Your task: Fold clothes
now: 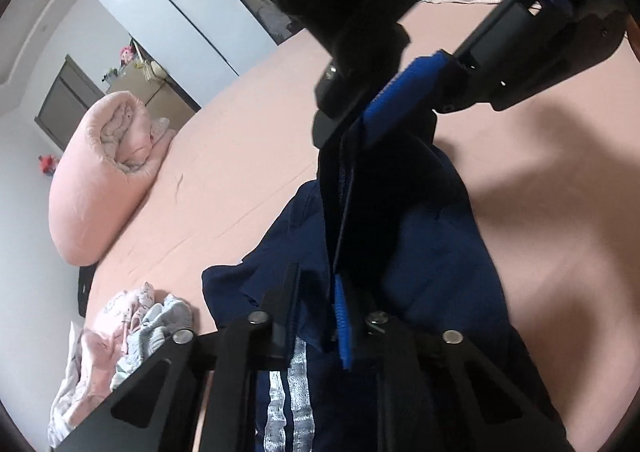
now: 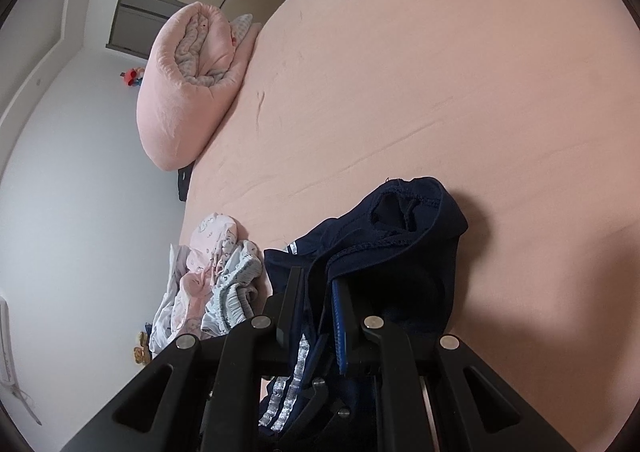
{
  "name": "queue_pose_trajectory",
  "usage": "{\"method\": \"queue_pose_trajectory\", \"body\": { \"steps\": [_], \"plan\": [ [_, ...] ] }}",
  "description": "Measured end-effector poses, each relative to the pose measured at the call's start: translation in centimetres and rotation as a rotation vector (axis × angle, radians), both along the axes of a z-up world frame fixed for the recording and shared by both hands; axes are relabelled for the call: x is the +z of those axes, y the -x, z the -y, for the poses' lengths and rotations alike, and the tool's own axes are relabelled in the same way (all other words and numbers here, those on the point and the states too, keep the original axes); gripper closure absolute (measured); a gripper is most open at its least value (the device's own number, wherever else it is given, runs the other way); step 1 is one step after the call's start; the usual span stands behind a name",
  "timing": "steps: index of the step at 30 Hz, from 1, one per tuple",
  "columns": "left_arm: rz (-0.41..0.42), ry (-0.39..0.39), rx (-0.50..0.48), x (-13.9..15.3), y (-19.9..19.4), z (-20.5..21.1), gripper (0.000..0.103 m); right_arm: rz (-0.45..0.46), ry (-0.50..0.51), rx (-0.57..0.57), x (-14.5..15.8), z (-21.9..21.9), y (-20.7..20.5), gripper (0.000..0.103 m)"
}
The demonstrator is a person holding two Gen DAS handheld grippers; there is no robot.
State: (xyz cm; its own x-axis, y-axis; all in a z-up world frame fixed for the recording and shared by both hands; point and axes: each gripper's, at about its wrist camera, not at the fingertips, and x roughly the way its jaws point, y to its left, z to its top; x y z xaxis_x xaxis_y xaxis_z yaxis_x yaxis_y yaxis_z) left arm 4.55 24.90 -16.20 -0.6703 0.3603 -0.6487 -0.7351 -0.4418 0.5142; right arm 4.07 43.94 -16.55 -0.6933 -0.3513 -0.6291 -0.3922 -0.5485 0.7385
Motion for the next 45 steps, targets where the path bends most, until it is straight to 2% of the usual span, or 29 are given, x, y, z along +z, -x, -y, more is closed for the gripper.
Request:
{"method": "queue_pose_trajectory", "body": {
  "steps": [3, 9, 13, 18, 19, 22, 23, 25, 29, 31, 33, 36, 38, 45],
  "plan": [
    [0.004, -0.006, 0.021, 0.4, 0.8, 0.1, 0.095, 0.015, -0.036, 0.017, 0.0, 0.2, 0.6, 0.092],
    [0.057, -0.071, 0.074, 1.9, 4.1, 0.4, 0.096, 0.001, -0.073, 0.042, 0.7, 0.5, 2.5, 0.092],
    [0.183, -0.129, 0.12, 2.7, 7.3, 0.6, 0.095, 0.003, -0.117, 0.069, 1.5, 0.6, 4.1, 0.092],
    [0.358, -0.212, 0.223, 3.3, 11.1, 1.2, 0.095, 0.013, -0.171, 0.054, 2.0, -0.1, 4.9, 0.091],
    [0.381, -0.221, 0.242, 3.3, 11.5, 1.3, 0.094, 0.021, -0.173, 0.041, 2.0, -0.4, 4.7, 0.088],
    [0.418, -0.223, 0.272, 3.0, 12.1, 1.8, 0.091, 0.015, -0.153, 0.007, 1.8, -1.3, 3.8, 0.055],
    [0.414, -0.217, 0.278, 2.9, 12.2, 1.9, 0.09, 0.009, -0.147, -0.007, 1.7, -1.7, 3.3, 0.053],
    [0.399, -0.217, 0.284, 2.9, 12.4, 2.1, 0.081, -0.004, -0.13, -0.037, 1.5, -2.3, 2.1, 0.052],
    [0.428, -0.274, 0.295, 3.9, 13.0, 3.0, 0.065, 0.013, -0.101, -0.066, 0.6, -3.0, 0.7, 0.052],
    [0.436, -0.316, 0.302, 4.9, 13.7, 3.3, 0.044, 0.028, -0.113, -0.066, 0.2, -2.9, 0.4, 0.052],
    [0.42, -0.356, 0.31, 6.0, 14.0, 3.7, 0.035, 0.047, -0.134, -0.061, -0.3, -2.8, 0.3, 0.052],
    [0.407, -0.387, 0.315, 6.9, 14.0, 4.6, 0.033, 0.066, -0.16, -0.057, -0.8, -2.5, 0.3, 0.052],
    [0.425, -0.383, 0.314, 6.6, 14.1, 4.8, 0.03, 0.077, -0.172, -0.057, -1.0, -2.4, 0.3, 0.052],
    [0.603, -0.352, 0.298, 3.5, 12.3, 6.5, 0.027, 0.106, -0.149, -0.06, -2.5, -2.0, -0.5, 0.052]
  ]
}}
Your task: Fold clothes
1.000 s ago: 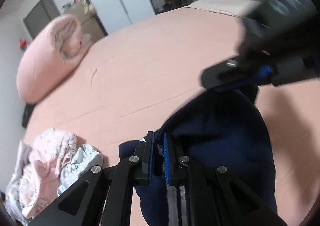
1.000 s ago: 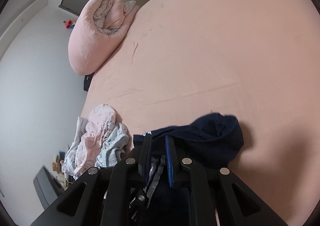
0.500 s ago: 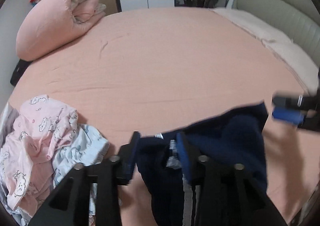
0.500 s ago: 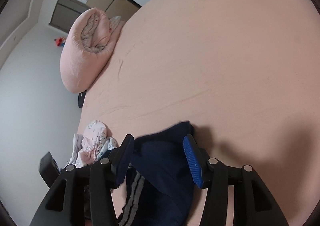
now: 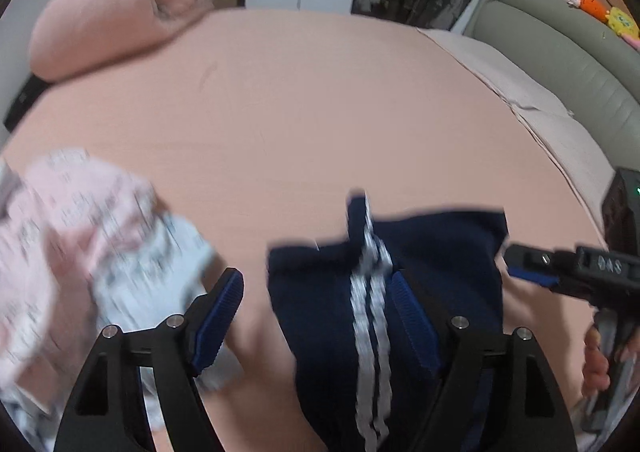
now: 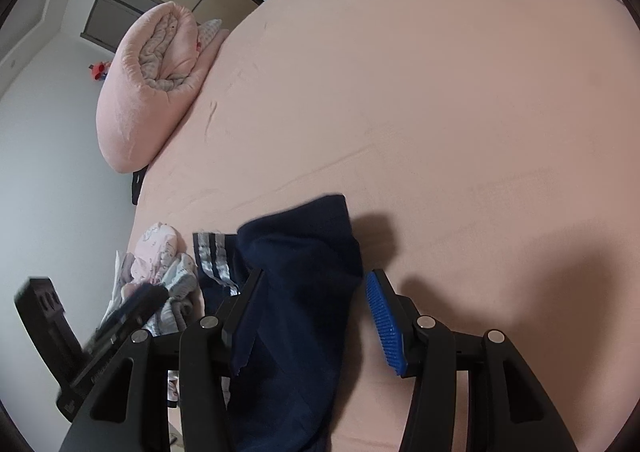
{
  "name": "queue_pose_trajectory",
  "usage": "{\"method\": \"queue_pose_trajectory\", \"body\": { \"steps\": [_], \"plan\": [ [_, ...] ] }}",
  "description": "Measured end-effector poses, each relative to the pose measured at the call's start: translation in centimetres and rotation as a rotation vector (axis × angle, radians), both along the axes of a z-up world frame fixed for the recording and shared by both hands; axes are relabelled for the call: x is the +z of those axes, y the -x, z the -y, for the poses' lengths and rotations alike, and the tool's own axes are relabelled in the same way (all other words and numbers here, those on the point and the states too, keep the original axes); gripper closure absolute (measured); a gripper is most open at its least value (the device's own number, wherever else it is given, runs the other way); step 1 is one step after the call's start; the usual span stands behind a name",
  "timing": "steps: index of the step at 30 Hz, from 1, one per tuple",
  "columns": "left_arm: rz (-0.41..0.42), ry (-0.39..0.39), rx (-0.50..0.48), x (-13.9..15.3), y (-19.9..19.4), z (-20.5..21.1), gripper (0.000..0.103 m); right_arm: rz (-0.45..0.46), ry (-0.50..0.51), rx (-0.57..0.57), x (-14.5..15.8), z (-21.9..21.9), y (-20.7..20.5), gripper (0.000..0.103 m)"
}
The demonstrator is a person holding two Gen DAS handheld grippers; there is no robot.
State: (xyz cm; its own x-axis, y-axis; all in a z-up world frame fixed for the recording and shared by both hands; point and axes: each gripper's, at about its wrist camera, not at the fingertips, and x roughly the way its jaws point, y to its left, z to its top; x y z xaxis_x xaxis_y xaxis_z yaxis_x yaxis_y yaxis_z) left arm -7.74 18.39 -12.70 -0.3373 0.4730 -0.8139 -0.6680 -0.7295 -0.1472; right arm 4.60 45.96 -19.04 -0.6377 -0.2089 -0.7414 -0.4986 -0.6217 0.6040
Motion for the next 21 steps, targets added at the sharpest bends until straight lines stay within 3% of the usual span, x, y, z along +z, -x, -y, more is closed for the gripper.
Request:
{"method": "queue_pose_trajectory", "body": {
  "steps": [7, 13, 17, 21],
  "plan": [
    [0.08, 0.047, -0.048, -3.4, -0.9, 0.5, 0.027, 0.037, 0.04, 0.009, -2.0, 1.2, -1.1, 0.052],
    [0.151, -0.006, -0.078, -3.9, -1.0, 1.0, 0.027, -0.015, 0.102, 0.037, -2.1, 2.9, -2.4, 0.052],
    [0.159, -0.006, -0.051, -4.4, -1.3, 1.7, 0.027, -0.014, 0.083, 0.079, -2.0, 4.5, -2.3, 0.052],
    [0.145, -0.096, -0.035, -3.2, -2.7, 3.6, 0.027, 0.011, 0.0, 0.118, -1.6, 5.8, -1.9, 0.052]
  ]
}}
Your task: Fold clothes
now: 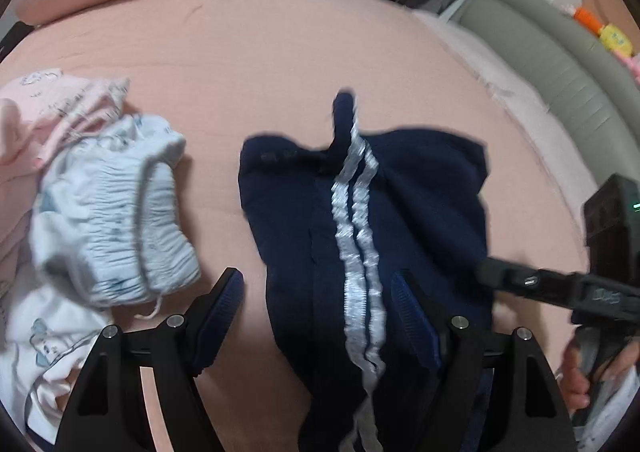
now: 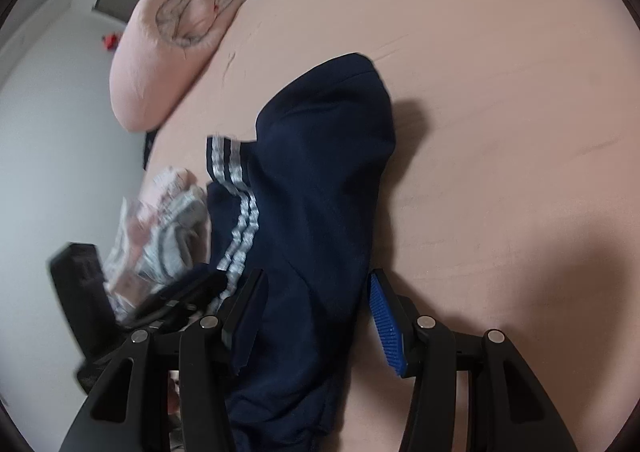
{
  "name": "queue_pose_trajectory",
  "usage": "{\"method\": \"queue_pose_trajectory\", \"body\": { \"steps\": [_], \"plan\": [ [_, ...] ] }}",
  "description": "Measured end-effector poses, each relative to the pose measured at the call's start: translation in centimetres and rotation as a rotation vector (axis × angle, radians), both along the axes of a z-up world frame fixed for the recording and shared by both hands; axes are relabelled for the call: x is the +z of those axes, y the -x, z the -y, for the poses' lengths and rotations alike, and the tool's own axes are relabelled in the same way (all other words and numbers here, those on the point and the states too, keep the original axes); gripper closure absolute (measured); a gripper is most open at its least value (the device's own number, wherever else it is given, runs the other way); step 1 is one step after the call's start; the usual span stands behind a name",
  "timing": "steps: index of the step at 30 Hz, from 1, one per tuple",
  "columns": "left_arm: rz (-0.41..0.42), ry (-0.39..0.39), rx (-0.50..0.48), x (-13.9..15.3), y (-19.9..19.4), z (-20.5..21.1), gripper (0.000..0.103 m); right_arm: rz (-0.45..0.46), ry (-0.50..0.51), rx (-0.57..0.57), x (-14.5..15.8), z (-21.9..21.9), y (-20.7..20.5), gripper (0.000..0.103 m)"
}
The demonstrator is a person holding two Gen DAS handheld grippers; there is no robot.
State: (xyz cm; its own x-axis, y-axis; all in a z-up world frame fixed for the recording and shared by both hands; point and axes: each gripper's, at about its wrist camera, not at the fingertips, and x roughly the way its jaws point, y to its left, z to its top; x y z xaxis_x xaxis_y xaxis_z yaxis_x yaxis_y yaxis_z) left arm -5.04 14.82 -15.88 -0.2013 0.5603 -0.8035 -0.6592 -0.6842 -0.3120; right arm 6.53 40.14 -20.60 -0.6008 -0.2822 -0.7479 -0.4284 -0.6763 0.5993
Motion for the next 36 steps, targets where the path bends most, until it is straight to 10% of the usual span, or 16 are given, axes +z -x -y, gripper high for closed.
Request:
{"method": "queue_pose_trajectory", "body": {
  "steps": [6, 20, 36],
  "plan": [
    [-0.017, -0.076, -0.061, 1.4, -0.1, 0.4, 0.038, -0.039, -0.033, 0.003, 1.5, 0.4, 0.5, 0.052],
    [-0.009, 0.032, -0.183, -1.4, 1.3, -3.6, 0.065, -0.094, -0.141, 0.07, 6.7, 2.1, 4.6, 0.052],
    [0.213, -0.047, -0.024, -2.5, 3.5, -0.4, 0.08, 0.107, -0.069, 0.139, 1.9, 6.3, 13.3, 0.059]
  ]
}}
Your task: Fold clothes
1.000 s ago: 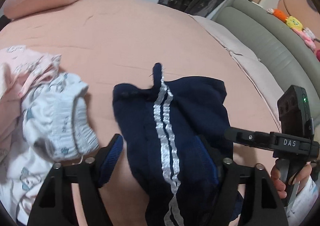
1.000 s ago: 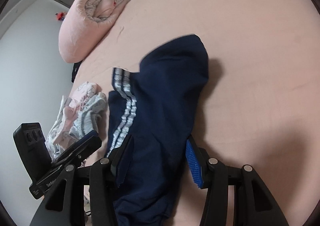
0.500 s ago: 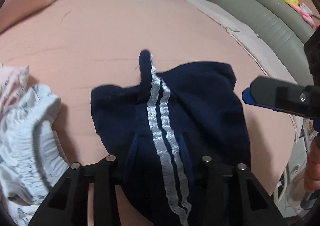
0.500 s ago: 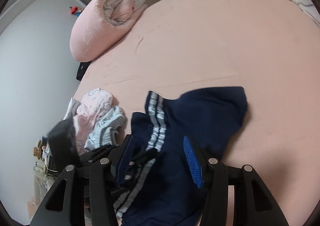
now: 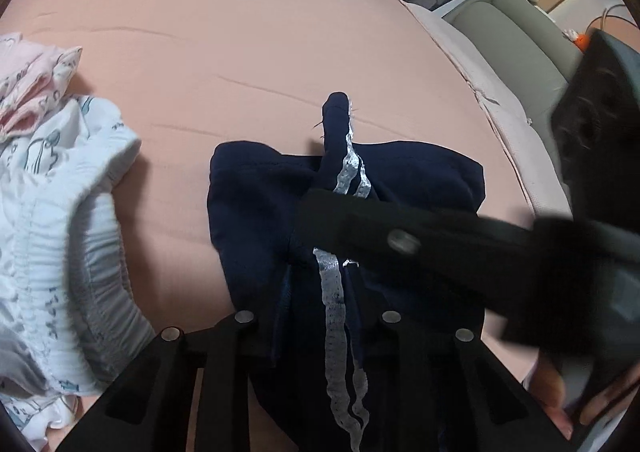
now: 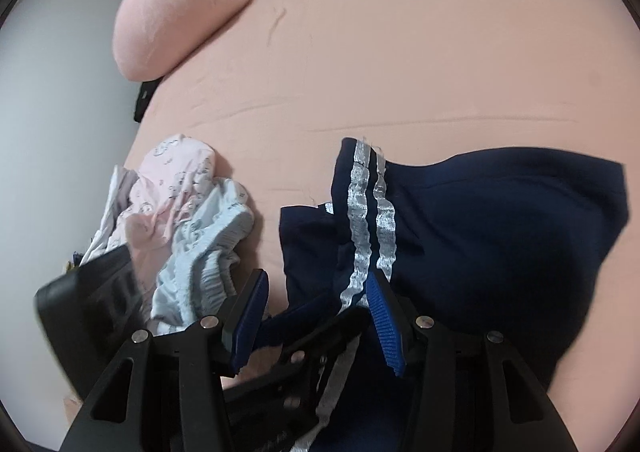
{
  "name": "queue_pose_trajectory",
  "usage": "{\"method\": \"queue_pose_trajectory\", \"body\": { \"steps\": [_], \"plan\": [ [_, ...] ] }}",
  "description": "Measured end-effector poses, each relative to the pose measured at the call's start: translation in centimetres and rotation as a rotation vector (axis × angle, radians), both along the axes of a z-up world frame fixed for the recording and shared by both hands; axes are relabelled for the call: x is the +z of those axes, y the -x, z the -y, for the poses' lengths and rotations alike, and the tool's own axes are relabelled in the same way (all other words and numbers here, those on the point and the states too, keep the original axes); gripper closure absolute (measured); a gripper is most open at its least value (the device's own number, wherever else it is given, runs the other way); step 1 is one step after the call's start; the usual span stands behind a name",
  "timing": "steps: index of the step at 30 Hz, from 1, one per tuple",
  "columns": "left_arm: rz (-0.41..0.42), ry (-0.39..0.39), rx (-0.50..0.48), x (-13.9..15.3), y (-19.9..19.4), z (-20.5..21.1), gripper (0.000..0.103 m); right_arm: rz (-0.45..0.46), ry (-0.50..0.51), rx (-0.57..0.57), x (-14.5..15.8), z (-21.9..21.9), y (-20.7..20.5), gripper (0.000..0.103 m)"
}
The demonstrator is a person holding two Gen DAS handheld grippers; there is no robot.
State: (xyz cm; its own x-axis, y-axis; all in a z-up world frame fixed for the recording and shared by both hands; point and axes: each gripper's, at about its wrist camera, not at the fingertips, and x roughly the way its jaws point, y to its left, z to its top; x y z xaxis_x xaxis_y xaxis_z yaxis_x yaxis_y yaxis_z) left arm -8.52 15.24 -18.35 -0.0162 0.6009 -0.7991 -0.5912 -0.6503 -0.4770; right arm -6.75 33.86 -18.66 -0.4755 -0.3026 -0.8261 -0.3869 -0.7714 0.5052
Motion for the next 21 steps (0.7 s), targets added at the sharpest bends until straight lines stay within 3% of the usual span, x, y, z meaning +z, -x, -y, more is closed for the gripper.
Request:
{"method": "queue_pose_trajectory", "body": {
  "steps": [2, 6, 10, 13, 15, 17, 21],
  "plan": [
    [0.018, -0.011, 0.017, -0.2, -0.2, 0.4, 0.08, 0.027, 0.0, -0.005, -0.7, -0.1, 0.6, 0.067],
    [0.061, -0.039, 0.046, -0.6, -0.7, 1.2, 0.08, 0.104, -0.022, -0.012, -2.2, -0.1, 1.5, 0.071],
    [0.091, -0.053, 0.05, -0.7, -1.2, 1.6, 0.08, 0.112, -0.044, 0.012, -2.7, 0.5, 1.5, 0.071],
    [0.071, -0.035, 0.051, -0.5, -1.5, 1.5, 0.08, 0.122, -0.073, 0.029, -2.8, 1.0, 1.6, 0.071],
    [0.053, -0.018, 0.058, -0.6, -1.8, 1.3, 0.08, 0.133, -0.114, 0.038, -2.9, 1.4, 1.7, 0.078],
    [0.021, 0.0, 0.058, -0.4, -2.3, 1.2, 0.08, 0.139, -0.16, 0.039, -3.0, 1.6, 1.5, 0.092],
    [-0.035, 0.024, 0.054, 0.1, -3.4, 1.1, 0.08, 0.102, -0.123, 0.02, -3.2, 1.0, 0.7, 0.097]
  ]
}}
